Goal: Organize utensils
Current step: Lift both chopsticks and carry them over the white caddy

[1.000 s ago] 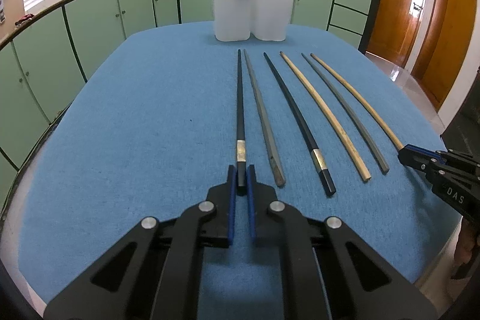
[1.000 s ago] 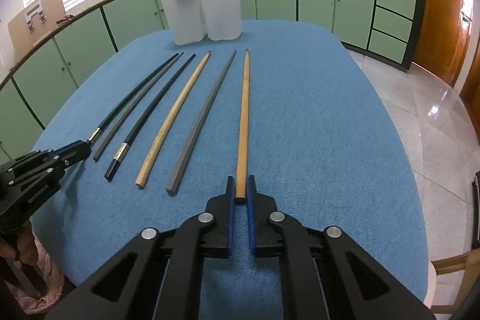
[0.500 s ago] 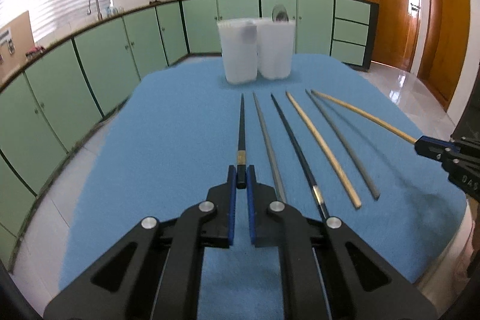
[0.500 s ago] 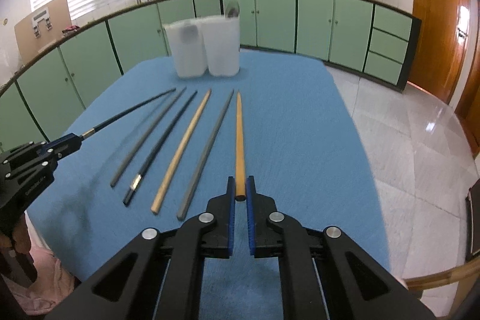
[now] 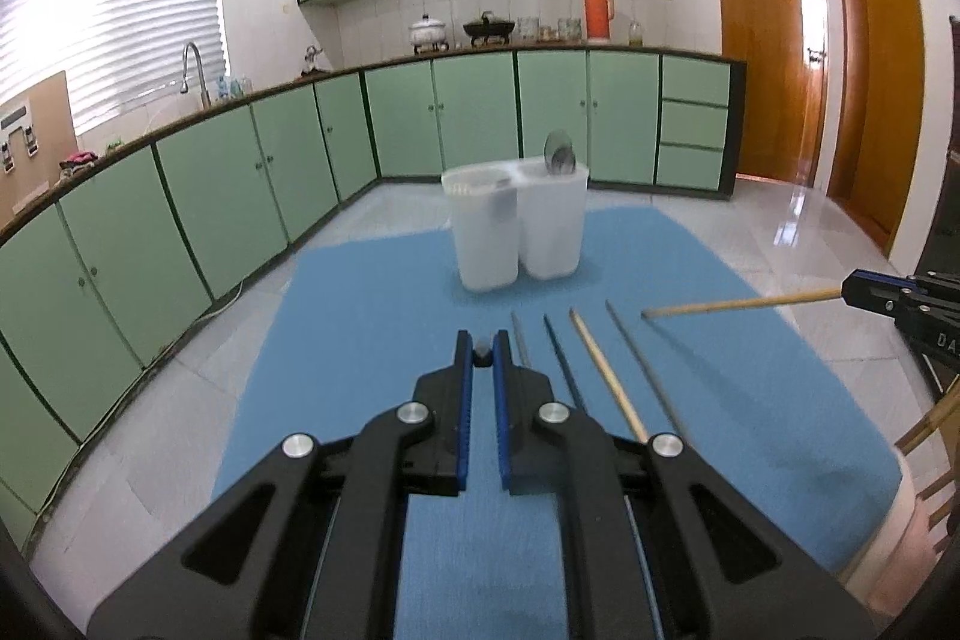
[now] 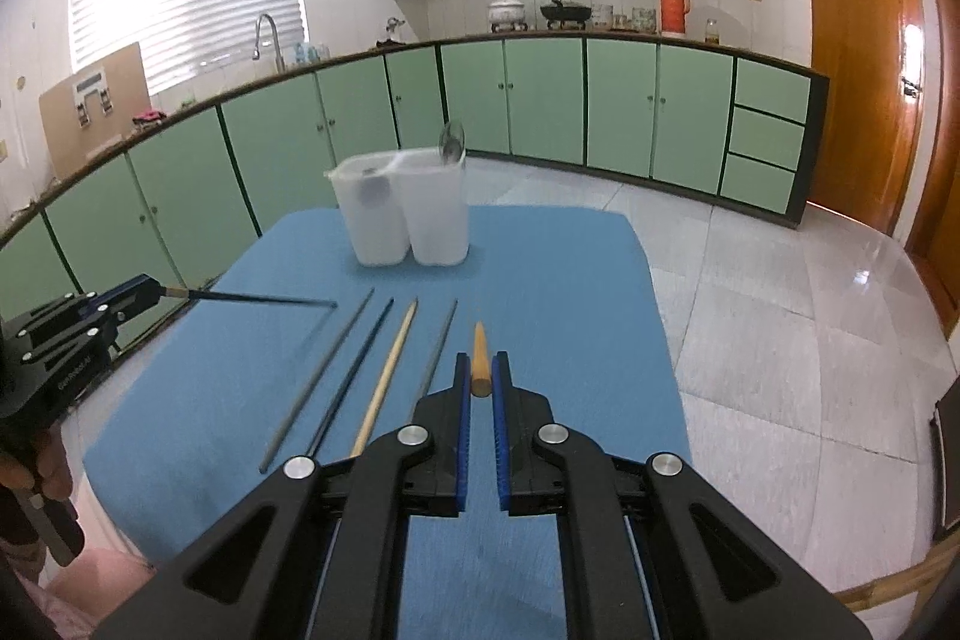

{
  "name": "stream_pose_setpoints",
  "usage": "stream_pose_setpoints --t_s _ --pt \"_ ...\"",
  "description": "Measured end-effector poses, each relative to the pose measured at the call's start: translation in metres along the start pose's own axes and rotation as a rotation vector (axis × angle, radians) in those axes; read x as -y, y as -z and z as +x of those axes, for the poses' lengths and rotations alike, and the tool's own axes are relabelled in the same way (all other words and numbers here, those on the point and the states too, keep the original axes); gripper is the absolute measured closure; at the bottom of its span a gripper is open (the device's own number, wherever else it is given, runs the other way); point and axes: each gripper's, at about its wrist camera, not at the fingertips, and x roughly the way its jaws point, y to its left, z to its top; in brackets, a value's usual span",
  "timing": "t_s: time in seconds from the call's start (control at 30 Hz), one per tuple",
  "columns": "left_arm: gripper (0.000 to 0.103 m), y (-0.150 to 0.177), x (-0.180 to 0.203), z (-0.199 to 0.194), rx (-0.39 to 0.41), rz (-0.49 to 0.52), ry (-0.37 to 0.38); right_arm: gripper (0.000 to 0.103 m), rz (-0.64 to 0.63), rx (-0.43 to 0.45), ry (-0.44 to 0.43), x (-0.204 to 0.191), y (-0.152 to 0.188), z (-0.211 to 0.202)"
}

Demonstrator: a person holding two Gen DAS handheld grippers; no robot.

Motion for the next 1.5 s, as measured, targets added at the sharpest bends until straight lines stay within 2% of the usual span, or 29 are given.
stream_pose_setpoints --t_s 0.3,0.63,0.83,1.13,1.5 --pt "0.097 -0.038 -0.009 0.005 0.062 -0.035 0.035 0.096 0.001 0.052 -0.024 0.005 -0.038 -0.010" --pt "0.097 -0.077 -0.020 0.018 0.081 -0.065 0.083 0.096 0.007 0.070 -0.065 0.007 -0.077 -0.002" --pt "0.097 -0.092 -0.027 0.028 0.075 -0.103 0.101 0.096 0.025 0.078 -0.106 0.004 -0.096 0.008" --pt "0.097 -0.101 -0.029 0.034 0.087 -0.114 0.094 0.096 0.014 0.095 -0.114 -0.005 -0.114 0.020" --pt "0.097 -0.147 -0.047 0.026 0.208 -0.155 0.078 0.096 -0.028 0.188 -0.114 -0.018 -0.161 0.013"
